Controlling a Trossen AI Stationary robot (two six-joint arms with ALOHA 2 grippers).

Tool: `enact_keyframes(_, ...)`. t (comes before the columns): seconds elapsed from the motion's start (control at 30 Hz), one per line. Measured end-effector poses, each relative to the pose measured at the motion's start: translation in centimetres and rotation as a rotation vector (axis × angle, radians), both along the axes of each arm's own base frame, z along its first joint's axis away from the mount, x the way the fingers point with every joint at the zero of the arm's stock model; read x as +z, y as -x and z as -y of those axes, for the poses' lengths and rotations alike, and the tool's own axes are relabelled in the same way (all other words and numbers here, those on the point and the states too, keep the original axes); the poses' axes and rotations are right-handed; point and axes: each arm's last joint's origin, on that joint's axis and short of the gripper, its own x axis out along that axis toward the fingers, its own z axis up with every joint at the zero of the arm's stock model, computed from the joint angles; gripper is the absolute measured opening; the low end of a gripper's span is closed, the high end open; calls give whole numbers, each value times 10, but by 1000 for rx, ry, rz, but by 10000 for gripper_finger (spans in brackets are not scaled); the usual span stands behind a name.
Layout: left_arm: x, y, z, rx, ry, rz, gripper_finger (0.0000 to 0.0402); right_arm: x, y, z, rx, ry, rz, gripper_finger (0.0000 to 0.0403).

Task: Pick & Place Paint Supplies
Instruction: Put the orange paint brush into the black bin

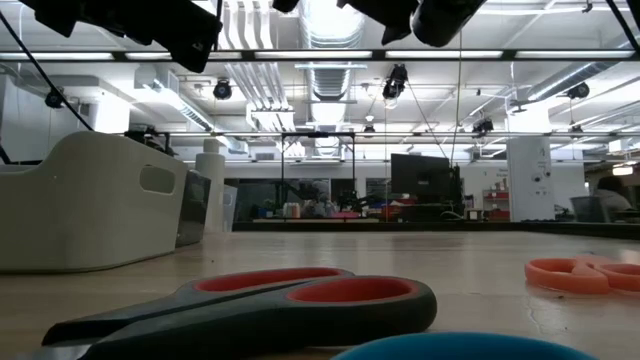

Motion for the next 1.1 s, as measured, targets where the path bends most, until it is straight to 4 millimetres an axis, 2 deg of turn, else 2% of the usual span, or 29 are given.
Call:
enact_keyframes(0.53, 2, -1, -1, 22, -4, 26, 58, 18, -1, 1, -58, 45, 127, 12)
enact_keyframes(0.9, 17, -4, 0, 23, 19, 177, 58, 17, -1, 1, -59, 50, 115, 12)
enact_keyframes(1.1, 16, -4, 0, 24, 19, 168, 58, 16, -1, 1, -59, 50, 111, 12)
